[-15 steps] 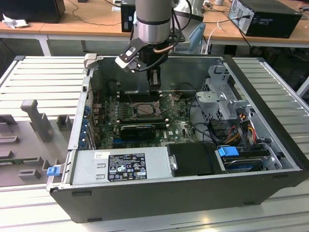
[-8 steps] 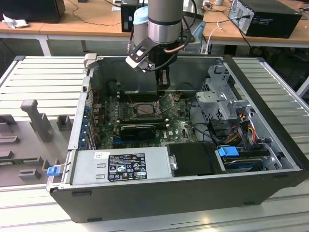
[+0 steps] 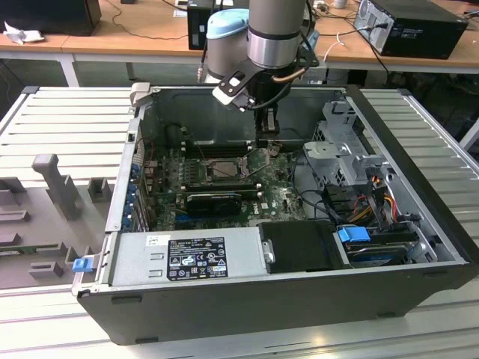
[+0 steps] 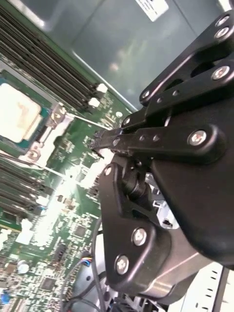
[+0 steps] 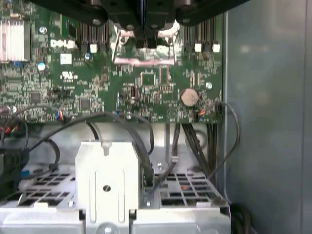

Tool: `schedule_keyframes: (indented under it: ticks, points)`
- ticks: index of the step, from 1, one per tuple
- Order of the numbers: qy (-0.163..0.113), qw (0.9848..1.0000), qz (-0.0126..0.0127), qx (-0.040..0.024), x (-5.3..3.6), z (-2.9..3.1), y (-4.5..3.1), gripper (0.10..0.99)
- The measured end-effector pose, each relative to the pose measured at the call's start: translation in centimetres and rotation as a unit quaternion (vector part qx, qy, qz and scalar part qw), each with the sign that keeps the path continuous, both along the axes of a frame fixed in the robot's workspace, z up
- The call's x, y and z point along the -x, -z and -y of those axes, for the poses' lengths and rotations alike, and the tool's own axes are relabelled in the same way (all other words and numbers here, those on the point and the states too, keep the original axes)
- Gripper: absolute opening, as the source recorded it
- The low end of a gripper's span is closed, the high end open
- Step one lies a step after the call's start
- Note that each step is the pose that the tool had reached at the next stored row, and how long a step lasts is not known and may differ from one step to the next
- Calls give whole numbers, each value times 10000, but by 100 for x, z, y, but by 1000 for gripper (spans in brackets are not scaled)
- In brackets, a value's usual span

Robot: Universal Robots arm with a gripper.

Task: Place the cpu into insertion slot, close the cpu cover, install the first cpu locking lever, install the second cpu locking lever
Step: 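Close the cpu cover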

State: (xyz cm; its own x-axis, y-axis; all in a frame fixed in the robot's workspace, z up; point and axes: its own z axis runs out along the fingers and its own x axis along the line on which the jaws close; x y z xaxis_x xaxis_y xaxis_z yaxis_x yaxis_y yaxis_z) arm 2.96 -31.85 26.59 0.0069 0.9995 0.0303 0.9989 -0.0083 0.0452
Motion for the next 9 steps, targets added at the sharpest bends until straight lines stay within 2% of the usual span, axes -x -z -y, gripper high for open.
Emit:
schedule_keyframes:
  ticks: [5,9]
  points:
    - [-7,10000,-11,-7,-116,1,4,106]
    - [-21,10000,-19,-88,-153,0,8,106]
